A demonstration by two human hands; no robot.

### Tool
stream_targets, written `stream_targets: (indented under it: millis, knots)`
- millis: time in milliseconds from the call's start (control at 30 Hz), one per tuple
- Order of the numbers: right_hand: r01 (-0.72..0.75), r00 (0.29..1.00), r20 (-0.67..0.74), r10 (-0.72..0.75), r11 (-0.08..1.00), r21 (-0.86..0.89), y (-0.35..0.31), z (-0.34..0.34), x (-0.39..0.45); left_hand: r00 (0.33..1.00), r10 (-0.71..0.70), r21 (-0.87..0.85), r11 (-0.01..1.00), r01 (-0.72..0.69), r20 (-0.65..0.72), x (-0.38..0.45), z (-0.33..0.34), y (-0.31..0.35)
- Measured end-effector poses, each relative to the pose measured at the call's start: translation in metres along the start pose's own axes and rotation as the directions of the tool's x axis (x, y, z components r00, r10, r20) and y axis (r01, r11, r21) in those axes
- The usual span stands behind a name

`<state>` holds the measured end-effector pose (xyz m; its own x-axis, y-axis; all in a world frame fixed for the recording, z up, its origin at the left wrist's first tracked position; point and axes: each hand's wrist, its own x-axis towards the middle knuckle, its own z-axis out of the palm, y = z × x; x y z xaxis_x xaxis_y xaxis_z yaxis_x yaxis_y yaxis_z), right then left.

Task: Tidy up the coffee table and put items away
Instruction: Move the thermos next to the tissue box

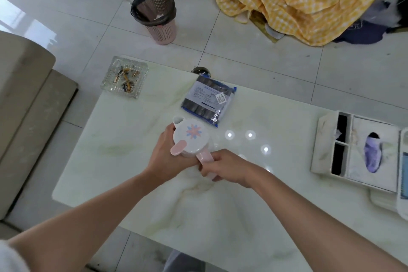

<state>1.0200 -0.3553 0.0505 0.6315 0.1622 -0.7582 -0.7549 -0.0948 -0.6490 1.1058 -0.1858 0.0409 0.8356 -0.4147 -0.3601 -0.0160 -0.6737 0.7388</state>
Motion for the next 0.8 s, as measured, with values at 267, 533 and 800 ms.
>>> stream_targets:
  millis: [267,533,800]
  knots:
    - [0.066,0.99,-0.134,-0.031,0.962,0.263,0.06,-0.07,-0.074,0.945,0.252,0.01,0.966,-0.259,0.207,0.021,0.086,0.077]
    - [0.231,0.785,-0.611,0.102,0.867,0.441,0.099,-0.126,-0.081,0.843,0.316,0.095,0.915,-0.392,0.436,0.093,0.18,0.154]
    - [0.348,0.707,-0.682,0.185,0.748,0.564,0.106,-0.158,-0.072,0.812,0.353,0.056,0.903,-0.425,0.465,0.109,0.219,0.192]
